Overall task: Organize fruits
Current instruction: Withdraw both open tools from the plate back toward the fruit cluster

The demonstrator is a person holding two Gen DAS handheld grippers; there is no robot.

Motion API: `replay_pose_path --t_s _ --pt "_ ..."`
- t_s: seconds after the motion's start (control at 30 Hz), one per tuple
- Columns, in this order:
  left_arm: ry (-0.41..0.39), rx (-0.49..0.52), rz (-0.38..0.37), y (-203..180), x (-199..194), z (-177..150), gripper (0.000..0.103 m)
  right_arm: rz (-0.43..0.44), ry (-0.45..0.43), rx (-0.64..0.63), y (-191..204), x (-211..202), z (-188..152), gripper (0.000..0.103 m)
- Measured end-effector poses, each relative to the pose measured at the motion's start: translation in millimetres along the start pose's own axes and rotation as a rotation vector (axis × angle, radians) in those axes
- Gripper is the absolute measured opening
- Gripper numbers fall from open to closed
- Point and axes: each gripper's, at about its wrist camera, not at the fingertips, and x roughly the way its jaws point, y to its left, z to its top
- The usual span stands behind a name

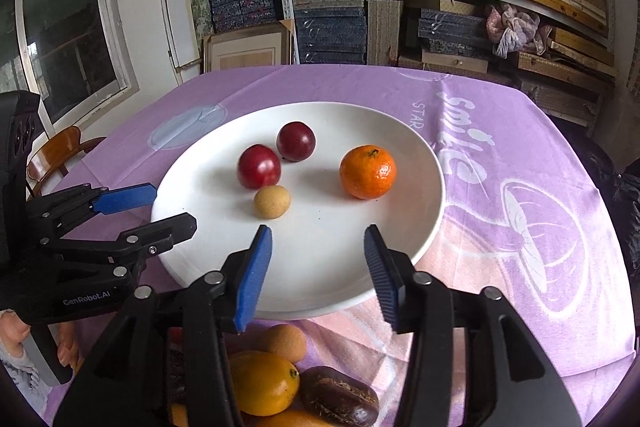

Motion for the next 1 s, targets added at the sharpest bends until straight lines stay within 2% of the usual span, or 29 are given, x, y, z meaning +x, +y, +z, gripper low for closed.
replay_pose_path --t_s 0.1,0.17,0.2,0.3,0.37,0.57,0.7,0.83,1.0 --pt "-0.028 -0.017 0.002 3 -6 1 0.083 -0.009 -0.025 0.001 0 -8 0 0.066" --pt "-0.060 -0.029 0.000 5 -12 1 0.090 -0.021 -0.046 0.002 0 -13 0 0.079" --pt "-0.081 -0.039 -0.015 7 -16 2 0.094 -0.031 -0.060 0.001 0 -16 0 0.081" --pt "-0.116 -0.061 -0.022 9 -25 2 0.098 -0.047 -0.091 0.003 0 -24 -1 0.089" --pt "-0.130 -0.041 -0.020 7 -29 1 0.098 -0.060 -0.112 0.011 0 -29 -2 0.096" --pt "-0.123 0.012 0.079 3 -42 -2 0.100 -0.061 -0.148 0.037 0 -55 -5 0.099" --pt "-0.073 0.032 0.073 11 -67 -20 0.100 -0.043 -0.168 -0.004 7 -93 -19 0.099" --pt "-0.035 0.073 0.079 14 -96 -54 0.100 -0.025 -0.201 -0.062 20 -136 -53 0.099" --pt "-0.040 0.104 0.049 3 -120 -98 0.100 0.036 -0.203 -0.128 43 -168 -104 0.099"
